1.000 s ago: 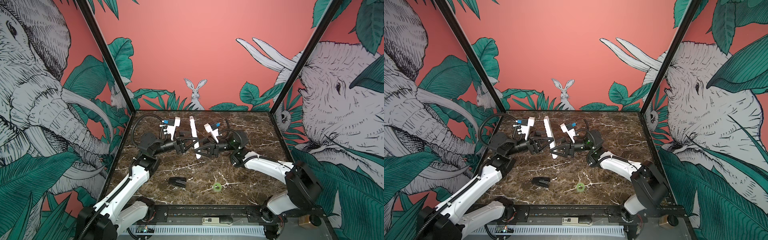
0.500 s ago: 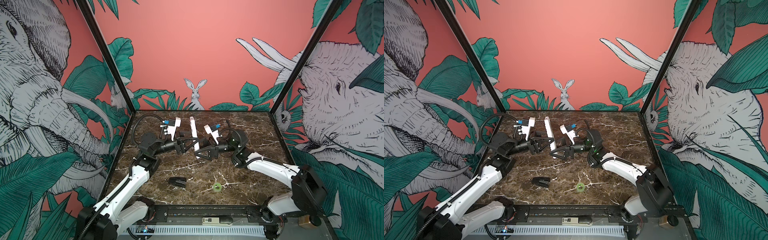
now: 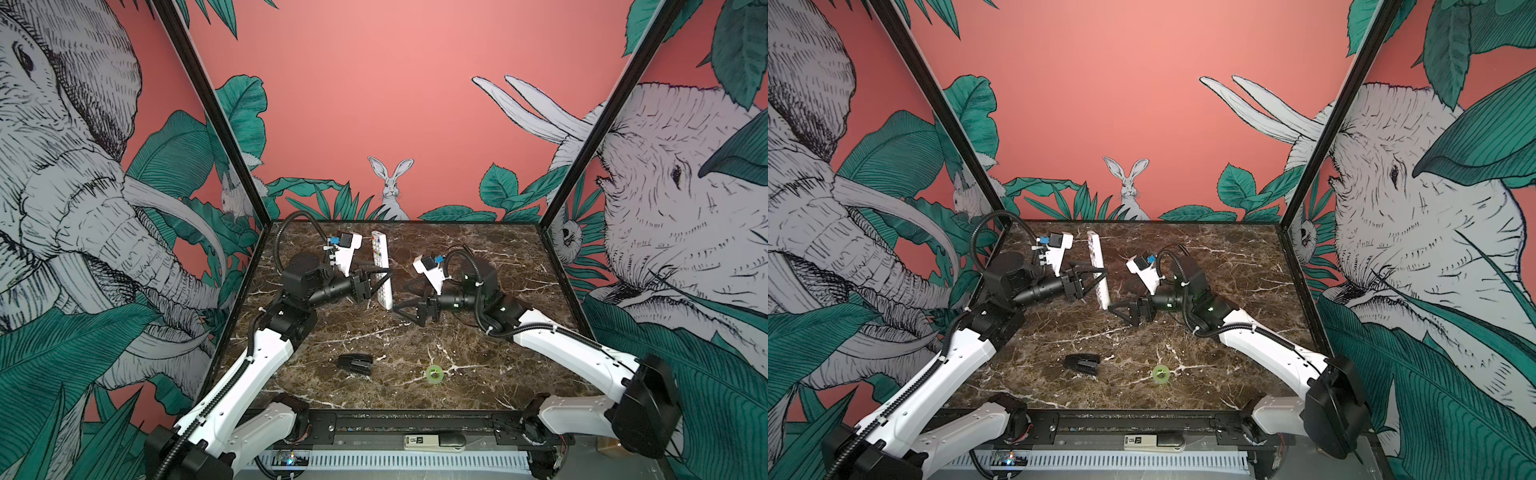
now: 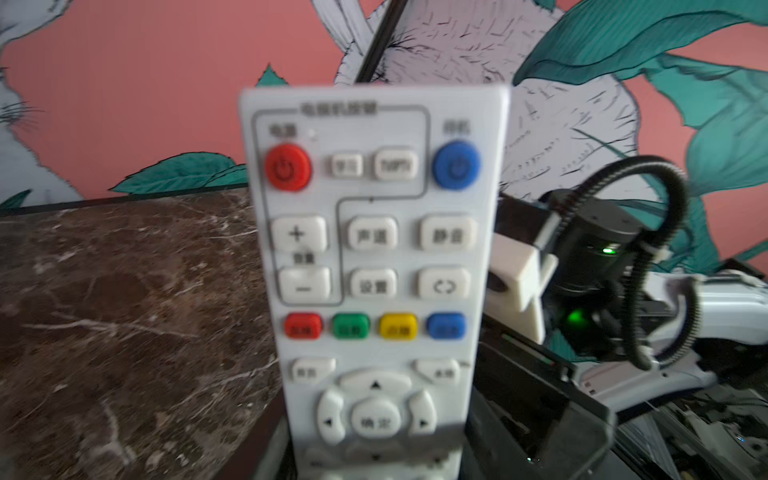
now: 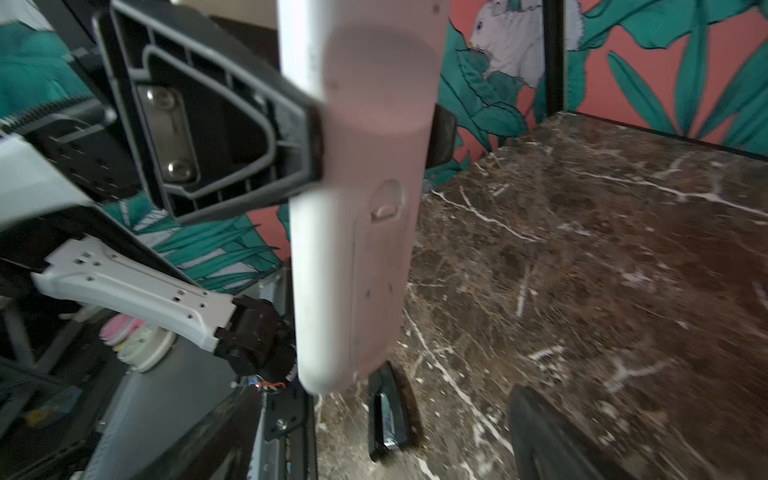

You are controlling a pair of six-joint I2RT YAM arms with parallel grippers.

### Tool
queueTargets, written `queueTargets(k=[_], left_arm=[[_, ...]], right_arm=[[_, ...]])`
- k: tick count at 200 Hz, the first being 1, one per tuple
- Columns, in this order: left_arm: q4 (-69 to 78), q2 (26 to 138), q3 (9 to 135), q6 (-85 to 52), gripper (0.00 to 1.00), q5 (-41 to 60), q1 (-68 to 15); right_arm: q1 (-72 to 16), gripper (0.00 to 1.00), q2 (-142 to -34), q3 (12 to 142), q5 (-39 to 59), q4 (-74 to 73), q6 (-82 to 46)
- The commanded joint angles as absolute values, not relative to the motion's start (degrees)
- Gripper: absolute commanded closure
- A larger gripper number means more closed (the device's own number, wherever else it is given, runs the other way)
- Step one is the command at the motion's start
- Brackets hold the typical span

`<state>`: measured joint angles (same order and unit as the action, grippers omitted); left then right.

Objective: Load the batteries into the remote control
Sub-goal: 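Open the right gripper and pull it back while the left gripper holds the remote, then lower the white remote flat onto the table with the left gripper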

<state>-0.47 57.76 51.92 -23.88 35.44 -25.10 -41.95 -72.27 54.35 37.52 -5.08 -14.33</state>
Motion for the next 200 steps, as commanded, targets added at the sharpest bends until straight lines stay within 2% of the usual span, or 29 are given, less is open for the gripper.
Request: queueTargets(k=[1, 29, 111, 200], left_arm=[[-15.1, 60.3, 55.1, -17.5, 0.90, 24.2, -25.3], [-22.1, 63.9, 57.3, -16.6, 0.90, 16.5, -25.2], [-29.7, 70.8, 59.5, -19.2, 0.87, 2.3, -25.2], [-27.5, 81.2, 59.2, -22.6, 0.85, -0.1, -25.2]], right_arm=[[-41.7, 0.05, -69.8, 55.8, 26.2, 4.1, -7.4], [-41.7, 0.04, -68.8, 54.9, 19.3, 6.6, -6.6], [-41.7, 0.03, -70.2, 54.7, 6.9, 13.1, -4.8], [-41.7, 0.00, -71.5, 52.8, 0.2, 14.3, -4.2]])
